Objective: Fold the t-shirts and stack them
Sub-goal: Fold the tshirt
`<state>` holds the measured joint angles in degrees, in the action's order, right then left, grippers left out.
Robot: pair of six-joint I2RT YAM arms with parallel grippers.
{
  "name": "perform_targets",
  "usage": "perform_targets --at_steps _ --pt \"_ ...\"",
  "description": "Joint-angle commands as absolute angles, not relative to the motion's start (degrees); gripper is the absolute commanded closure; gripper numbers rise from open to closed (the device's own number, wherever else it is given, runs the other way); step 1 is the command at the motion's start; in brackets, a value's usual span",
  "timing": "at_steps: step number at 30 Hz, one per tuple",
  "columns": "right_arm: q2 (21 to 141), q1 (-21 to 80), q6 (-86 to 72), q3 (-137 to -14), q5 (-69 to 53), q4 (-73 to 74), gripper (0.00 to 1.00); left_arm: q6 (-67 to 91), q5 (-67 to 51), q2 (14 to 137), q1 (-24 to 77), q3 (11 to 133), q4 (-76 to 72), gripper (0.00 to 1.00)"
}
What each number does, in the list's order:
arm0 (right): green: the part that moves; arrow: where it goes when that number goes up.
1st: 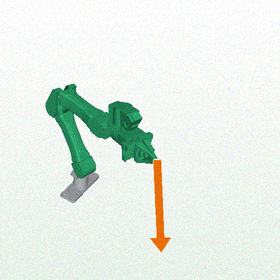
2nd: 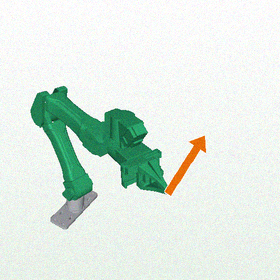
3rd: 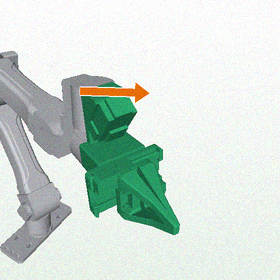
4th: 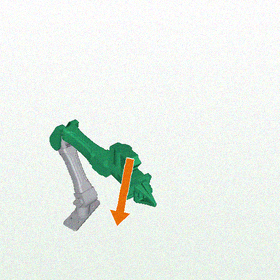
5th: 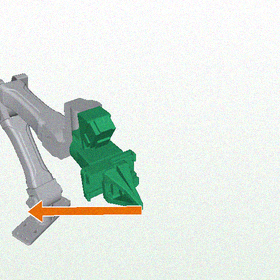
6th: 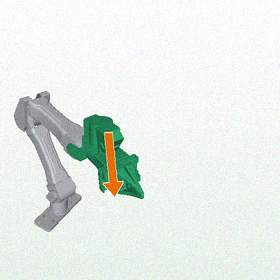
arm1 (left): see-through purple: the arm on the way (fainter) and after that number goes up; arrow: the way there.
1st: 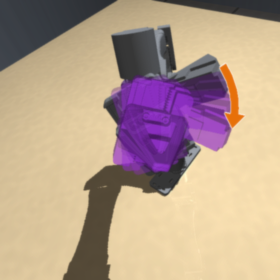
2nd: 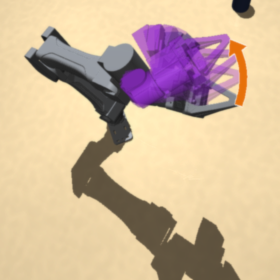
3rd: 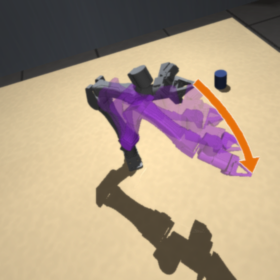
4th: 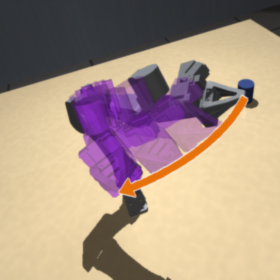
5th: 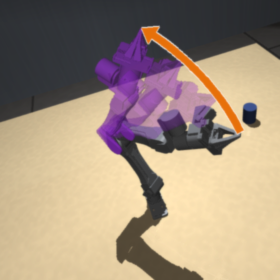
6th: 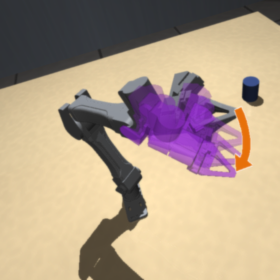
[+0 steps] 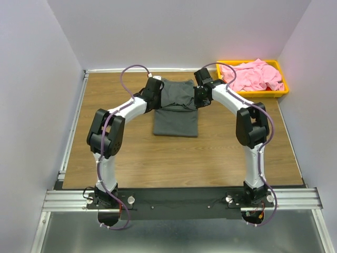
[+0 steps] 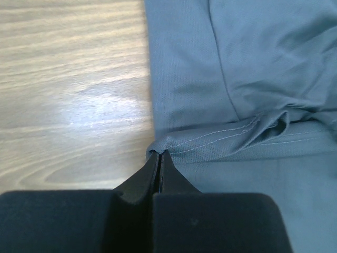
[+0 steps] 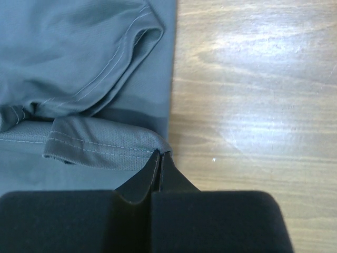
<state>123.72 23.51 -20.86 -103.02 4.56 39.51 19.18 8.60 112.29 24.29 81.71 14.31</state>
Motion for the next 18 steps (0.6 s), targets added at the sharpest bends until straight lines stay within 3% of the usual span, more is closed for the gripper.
perform_targets --at_steps 1,5,8,11,12,17,18 --pt "126.12 22.76 -20.21 -103.80 7.29 37.01 0.99 17.49 7.56 115.13 23.73 83.49 12.04 1.00" --pt "125.86 22.76 -20.04 -104.15 7.21 36.65 0.88 17.58 9.22 114.79 23.64 84.11 12.13 0.92" --pt "124.11 22.76 -18.81 -104.15 5.45 36.74 0.73 18.45 11.16 112.33 23.64 83.50 12.57 0.80" --pt "120.77 22.76 -18.37 -103.28 4.22 36.65 0.65 19.95 13.09 108.64 23.64 81.57 12.48 0.57" --pt "119.11 22.85 -18.54 -102.66 3.70 36.56 0.64 20.21 13.10 106.63 23.64 80.43 12.57 0.43" --pt "114.35 23.73 -20.04 -97.75 0.35 34.37 0.65 23.37 14.15 100.29 25.48 74.89 13.18 0.42" --pt "113.48 24.08 -20.65 -96.17 -1.74 33.41 0.69 23.81 14.24 98.80 26.27 74.01 13.62 0.55"
